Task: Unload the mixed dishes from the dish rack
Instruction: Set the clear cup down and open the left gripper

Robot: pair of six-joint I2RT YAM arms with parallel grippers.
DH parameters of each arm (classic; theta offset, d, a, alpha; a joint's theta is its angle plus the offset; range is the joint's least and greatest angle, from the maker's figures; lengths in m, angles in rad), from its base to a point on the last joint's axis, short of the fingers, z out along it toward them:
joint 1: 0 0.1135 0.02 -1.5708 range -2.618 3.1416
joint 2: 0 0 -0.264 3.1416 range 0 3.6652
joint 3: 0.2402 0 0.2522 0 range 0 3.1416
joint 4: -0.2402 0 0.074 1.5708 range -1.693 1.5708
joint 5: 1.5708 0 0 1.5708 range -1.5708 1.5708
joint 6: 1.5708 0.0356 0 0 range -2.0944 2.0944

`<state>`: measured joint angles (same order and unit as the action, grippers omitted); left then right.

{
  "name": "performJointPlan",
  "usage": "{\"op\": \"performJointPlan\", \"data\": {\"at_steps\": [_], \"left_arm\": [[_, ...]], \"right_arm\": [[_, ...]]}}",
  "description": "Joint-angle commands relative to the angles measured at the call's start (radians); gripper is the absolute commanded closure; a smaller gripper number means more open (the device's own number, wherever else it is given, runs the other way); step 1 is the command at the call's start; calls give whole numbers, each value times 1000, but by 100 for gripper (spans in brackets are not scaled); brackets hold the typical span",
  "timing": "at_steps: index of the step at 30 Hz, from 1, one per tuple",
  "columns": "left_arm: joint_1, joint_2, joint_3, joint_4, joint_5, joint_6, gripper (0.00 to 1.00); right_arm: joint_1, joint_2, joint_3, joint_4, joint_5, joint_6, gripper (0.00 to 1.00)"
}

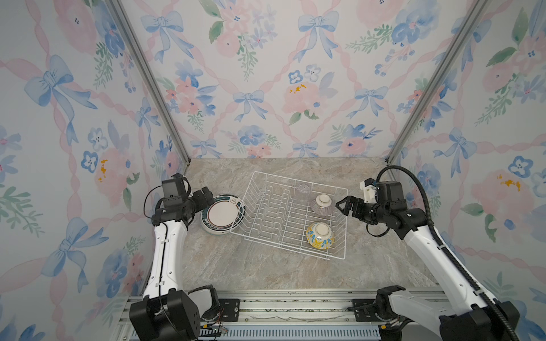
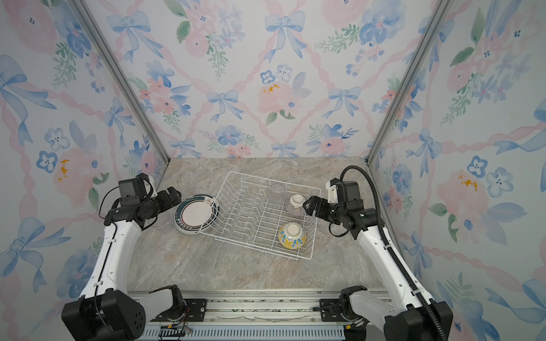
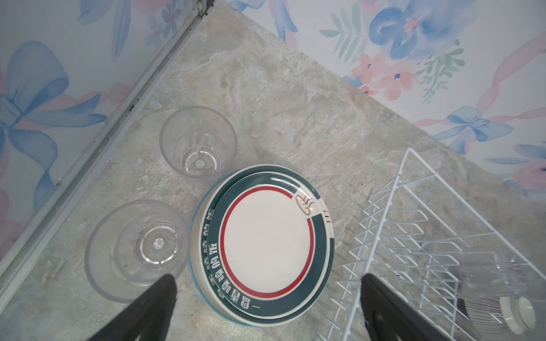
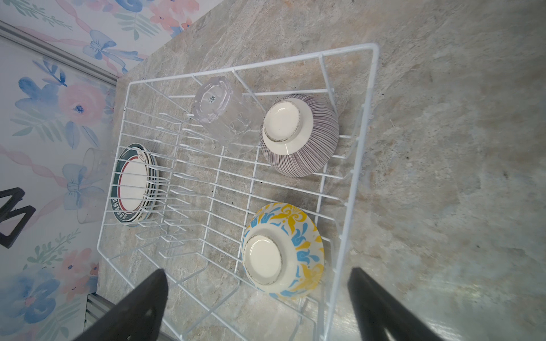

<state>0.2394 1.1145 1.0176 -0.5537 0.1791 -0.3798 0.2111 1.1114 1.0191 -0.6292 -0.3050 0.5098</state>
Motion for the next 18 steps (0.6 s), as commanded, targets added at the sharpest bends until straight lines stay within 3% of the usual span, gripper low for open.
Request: {"op": "performJointPlan", "data": {"at_steps": [1,6,15,18], "left_arm": [[-80,-75,-92,71,89,-112,2],[-225,-178,-213,234,38,-220,2],[-239,-199,-330,405,52,-219,2],[-239,-168,-339,448,140,-242,2]], "right_arm": [[14,31,17,38,14,64,3],[91,95,58,63,63,108,3],[241,229,200,17,190,178,3],[269,276,235,29,217,191,3]]}}
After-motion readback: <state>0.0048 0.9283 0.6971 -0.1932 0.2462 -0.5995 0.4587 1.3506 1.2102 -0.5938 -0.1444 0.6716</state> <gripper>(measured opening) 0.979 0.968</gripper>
